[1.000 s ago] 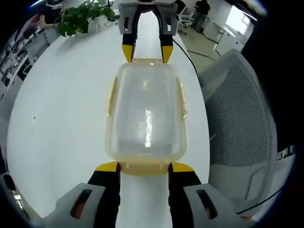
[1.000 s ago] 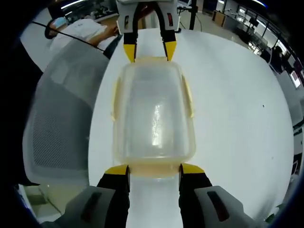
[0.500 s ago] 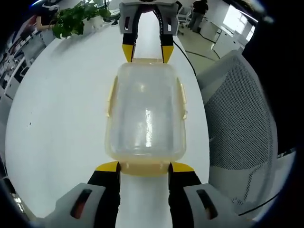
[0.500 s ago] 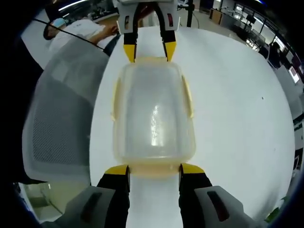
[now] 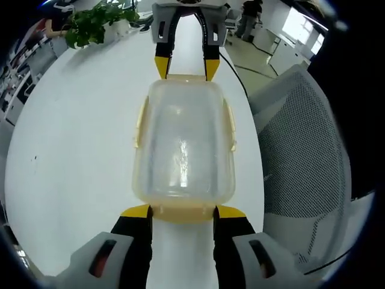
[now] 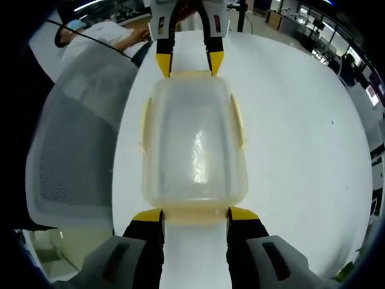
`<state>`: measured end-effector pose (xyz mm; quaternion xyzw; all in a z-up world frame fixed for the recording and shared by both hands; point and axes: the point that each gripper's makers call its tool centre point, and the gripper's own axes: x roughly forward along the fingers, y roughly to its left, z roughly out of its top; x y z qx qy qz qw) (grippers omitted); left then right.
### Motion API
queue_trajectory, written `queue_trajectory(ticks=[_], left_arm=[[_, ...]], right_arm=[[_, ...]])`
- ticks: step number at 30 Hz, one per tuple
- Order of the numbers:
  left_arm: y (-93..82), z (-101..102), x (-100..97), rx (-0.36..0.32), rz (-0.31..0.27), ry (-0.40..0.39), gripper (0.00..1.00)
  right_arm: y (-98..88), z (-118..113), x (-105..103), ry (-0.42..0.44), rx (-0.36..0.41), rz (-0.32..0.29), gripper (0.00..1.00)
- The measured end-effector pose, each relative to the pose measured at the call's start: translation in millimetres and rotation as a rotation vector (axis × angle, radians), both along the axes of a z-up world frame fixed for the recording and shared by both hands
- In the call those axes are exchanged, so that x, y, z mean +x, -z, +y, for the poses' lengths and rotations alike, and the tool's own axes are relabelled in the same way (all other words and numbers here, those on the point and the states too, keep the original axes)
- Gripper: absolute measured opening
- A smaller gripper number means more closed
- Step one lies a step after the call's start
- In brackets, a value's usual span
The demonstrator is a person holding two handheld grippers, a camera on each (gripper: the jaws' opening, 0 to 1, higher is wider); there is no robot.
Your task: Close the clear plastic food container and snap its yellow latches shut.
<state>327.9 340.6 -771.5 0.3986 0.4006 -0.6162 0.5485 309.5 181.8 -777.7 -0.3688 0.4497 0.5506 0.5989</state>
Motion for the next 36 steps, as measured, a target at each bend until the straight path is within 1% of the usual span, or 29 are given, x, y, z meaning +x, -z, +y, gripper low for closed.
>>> queue_trajectory(ticks=[3, 7, 9, 10, 12, 28, 31, 34, 36], left_arm=[[0.4, -1, 0.4, -0.009, -0.006, 0.001, 0.38], [2.5, -5, -2.3, -0.011, -0.013, -0.003, 0.38], [4.1, -5, -3.8, -0.010, -0.011, -0.004, 0.39], [3.8, -5, -5.2, -0.014, -0.013, 0.003, 0.39], [3.9, -5, -5.0, -0.009, -0.018, 0.008, 0.39], [6.2, -6, -3.2, -0.011, -0.045, 0.008, 0.39], [7.3, -5, -1.7, -0.014, -0.051, 0.009, 0.40], [6.6, -5, -0.8, -0.024, -0.055, 0.007, 0.40], [7.1, -4, -0.5, -0.026, -0.049, -0.011, 0.40]], right_arm=[[0.0, -1, 0, 0.004, 0.001, -0.006, 0.39], [1.9, -4, 0, -0.010, -0.012, -0.035, 0.40], [1.1, -4, -2, -0.009, -0.007, -0.035, 0.40], [3.0, -5, -5, 0.000, -0.008, -0.021, 0.40], [4.6, -5, -4, -0.001, -0.005, -0.032, 0.40], [4.0, -6, -4, 0.024, 0.028, -0.036, 0.40], [4.4, -8, -3, 0.044, 0.054, -0.028, 0.41], [5.0, -11, 0, 0.098, 0.073, -0.016, 0.40], [5.5, -13, 1, 0.109, 0.080, -0.017, 0.40]])
